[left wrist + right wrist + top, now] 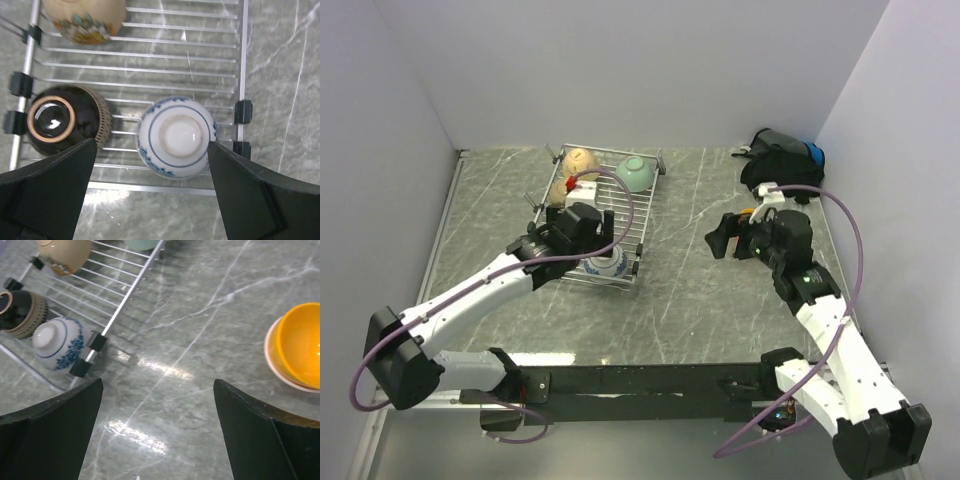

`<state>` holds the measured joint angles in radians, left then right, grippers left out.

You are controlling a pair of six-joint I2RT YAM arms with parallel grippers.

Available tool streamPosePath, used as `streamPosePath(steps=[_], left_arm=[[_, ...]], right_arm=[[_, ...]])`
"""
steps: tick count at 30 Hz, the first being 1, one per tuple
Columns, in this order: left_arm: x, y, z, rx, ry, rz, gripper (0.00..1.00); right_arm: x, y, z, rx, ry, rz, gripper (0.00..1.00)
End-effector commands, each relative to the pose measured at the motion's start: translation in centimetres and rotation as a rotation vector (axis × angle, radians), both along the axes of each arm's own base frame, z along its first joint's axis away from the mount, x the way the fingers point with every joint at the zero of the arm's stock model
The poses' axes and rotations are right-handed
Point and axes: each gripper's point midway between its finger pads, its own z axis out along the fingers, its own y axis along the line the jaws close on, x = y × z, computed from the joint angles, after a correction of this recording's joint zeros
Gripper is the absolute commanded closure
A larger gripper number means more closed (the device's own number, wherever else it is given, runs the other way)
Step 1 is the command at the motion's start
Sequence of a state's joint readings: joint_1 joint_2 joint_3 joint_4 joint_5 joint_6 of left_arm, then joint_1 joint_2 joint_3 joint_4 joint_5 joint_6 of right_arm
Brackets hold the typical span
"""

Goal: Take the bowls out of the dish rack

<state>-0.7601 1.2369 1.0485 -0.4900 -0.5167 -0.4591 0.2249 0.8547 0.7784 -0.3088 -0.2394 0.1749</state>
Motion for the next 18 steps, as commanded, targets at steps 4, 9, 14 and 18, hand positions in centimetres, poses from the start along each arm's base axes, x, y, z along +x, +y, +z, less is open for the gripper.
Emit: streamPosePath(steps=[4, 9, 14, 18], left_arm=[[-0.7, -3.0, -1.5, -0.022, 0.133, -0.026, 0.00], [-0.3, -3.8, -3.4, 0.035, 0.172, -0.028, 0.01], [0.5, -4.0, -5.0, 0.078, 0.191, -0.006, 0.01], [1.0, -3.6, -5.7, 0.126, 0.192, 0.016, 0.07]], right_arm=[[-1.0, 1.9, -1.1, 0.101, -0.036, 0.075, 0.00], [-1.5, 2.0, -2.5, 0.111, -0.027, 0.086, 0.00], [-1.6, 2.1, -3.1, 0.108, -0.021, 0.099, 0.00], [-1.7, 2.3, -3.7, 0.111, -0.008, 0.108, 0.00]])
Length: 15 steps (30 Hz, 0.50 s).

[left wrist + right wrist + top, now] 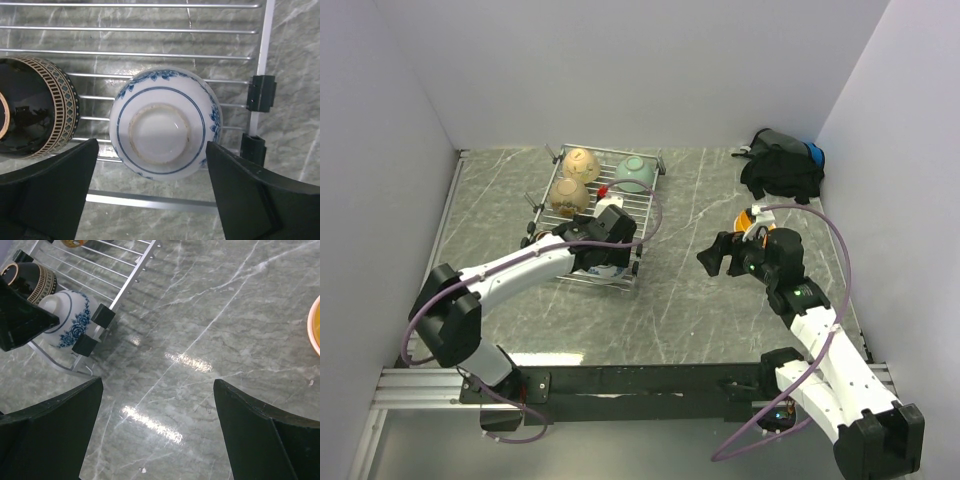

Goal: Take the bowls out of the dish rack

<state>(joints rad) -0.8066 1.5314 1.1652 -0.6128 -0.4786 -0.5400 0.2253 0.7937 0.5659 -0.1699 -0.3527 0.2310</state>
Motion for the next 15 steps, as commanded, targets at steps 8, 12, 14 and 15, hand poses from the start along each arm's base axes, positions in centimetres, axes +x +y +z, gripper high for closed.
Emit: streamPosePath(steps=[8, 12, 14, 15], left_arm=[[3.4, 1.3, 0.3, 0.047, -0.035, 0.066, 0.28], [5.3, 1.7, 0.6, 0.028, -0.045, 0.078, 0.37], [6.2, 2.0, 0.4, 0.029, -0.041, 0.081, 0.38], [6.8, 1.7, 0.7, 0.016, -0.051, 0.076, 0.38]], right_arm=[[0.4, 0.5, 0.7, 0.018, -0.058, 0.018, 0.00], [0.5, 0.5, 0.6, 0.020, -0.057, 0.019, 0.00], [0.5, 0.6, 0.5, 0.021, -0.052, 0.023, 0.00], [0.4, 0.6, 0.4, 0.021, -0.050, 0.025, 0.00]])
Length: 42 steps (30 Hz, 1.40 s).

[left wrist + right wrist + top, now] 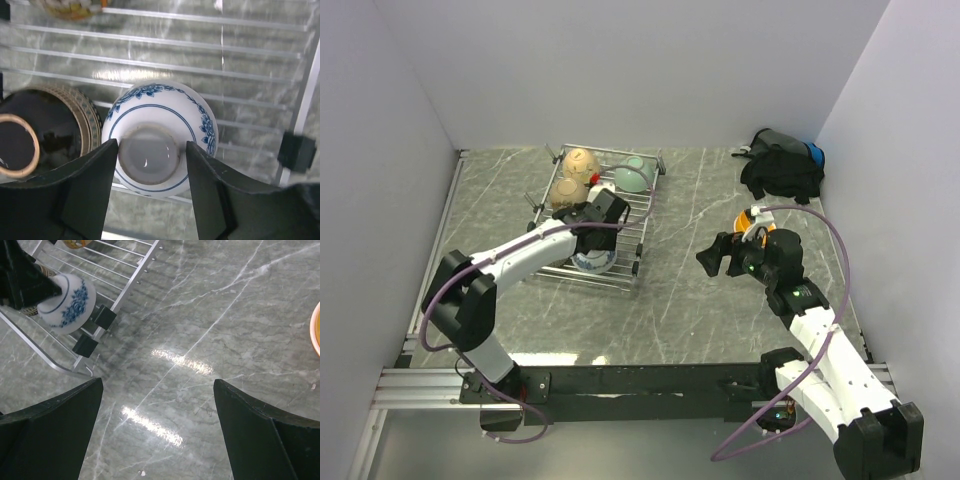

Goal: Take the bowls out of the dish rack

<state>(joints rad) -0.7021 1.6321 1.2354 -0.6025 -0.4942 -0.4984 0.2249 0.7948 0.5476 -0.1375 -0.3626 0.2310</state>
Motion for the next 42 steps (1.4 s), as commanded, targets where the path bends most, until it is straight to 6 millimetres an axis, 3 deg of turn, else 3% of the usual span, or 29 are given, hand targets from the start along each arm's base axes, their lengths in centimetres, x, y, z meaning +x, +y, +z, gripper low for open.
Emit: streamPosePath(steps=[1, 10, 12, 13, 18, 22, 24, 26, 31, 42], left_arm=[[3.4, -0.4, 1.3, -0.032, -0.053, -0.004, 0.38], [9.4, 1.3, 1.8, -0.053, -0.086, 0.061, 0.39], [10.4, 1.1, 3.0, -0.050, -0.106, 0.059, 0.37], [10.5, 0.9, 3.4, -0.051, -0.105, 0.055, 0.31], [8.3, 1.0, 6.6, -0.029, -0.149, 0.032, 0.11], [4.9, 0.1, 6.5, 0.064, -0.142, 0.009, 0.01], [3.6, 0.4, 5.9, 0.125, -0.132, 0.019, 0.01], [2.2, -0.8, 5.2, 0.156, -0.122, -0.015, 0.00], [0.5, -0.8, 3.7, 0.289, -0.112, -0.028, 0.01], [0.2, -2.7, 0.5, 0.382, -0.070, -0.149, 0.01]], right_arm=[[0.4, 0.4, 0.7, 0.014, -0.040, 0.014, 0.00], [0.3, 0.3, 0.6, 0.012, -0.041, 0.012, 0.00], [0.2, 0.3, 0.7, 0.011, -0.042, 0.013, 0.00], [0.1, 0.2, 0.7, 0.010, -0.041, 0.011, 0.00], [-0.2, 0.1, 1.0, 0.010, -0.063, 0.005, 0.00], [-0.3, 0.4, 1.0, 0.019, -0.057, 0.021, 0.00], [-0.3, 0.4, 0.8, 0.018, -0.053, 0.025, 0.00], [-0.3, 0.5, 0.9, 0.021, -0.057, 0.026, 0.00], [-0.4, 0.5, 0.7, 0.021, -0.050, 0.031, 0.00], [-0.4, 0.6, 0.3, 0.021, -0.039, 0.036, 0.00]])
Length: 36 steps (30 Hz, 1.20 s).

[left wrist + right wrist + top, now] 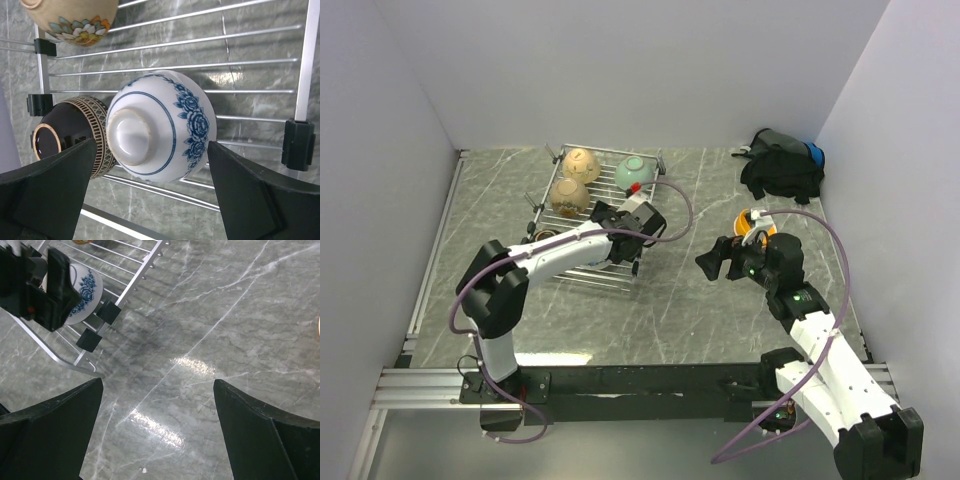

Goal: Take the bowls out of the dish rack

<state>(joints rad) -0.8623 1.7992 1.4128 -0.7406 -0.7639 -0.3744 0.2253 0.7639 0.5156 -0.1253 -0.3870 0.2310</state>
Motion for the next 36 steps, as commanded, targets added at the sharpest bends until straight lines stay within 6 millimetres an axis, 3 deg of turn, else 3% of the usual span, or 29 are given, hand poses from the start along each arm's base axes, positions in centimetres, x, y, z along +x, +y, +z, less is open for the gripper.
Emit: streamPosePath(steps=[1, 9, 15, 36], left_arm=[[0.2, -0.6, -0.6, 0.041, -0.003, -0.041, 0.01], [-0.2, -1.8, -2.0, 0.035, 0.067, -0.123, 0.01], [-0.5, -1.5, -3.6, 0.090, 0.111, -0.143, 0.01], [-0.2, 0.3, -6.0, 0.254, 0.158, -0.083, 0.01]], right_arm=[[0.2, 0.3, 0.5, 0.009, -0.029, 0.012, 0.00], [0.3, 0.5, 0.1, 0.012, -0.015, 0.021, 0.00], [0.3, 0.5, 0.1, 0.013, -0.014, 0.022, 0.00], [0.4, 0.8, -0.3, 0.018, -0.004, 0.032, 0.00]])
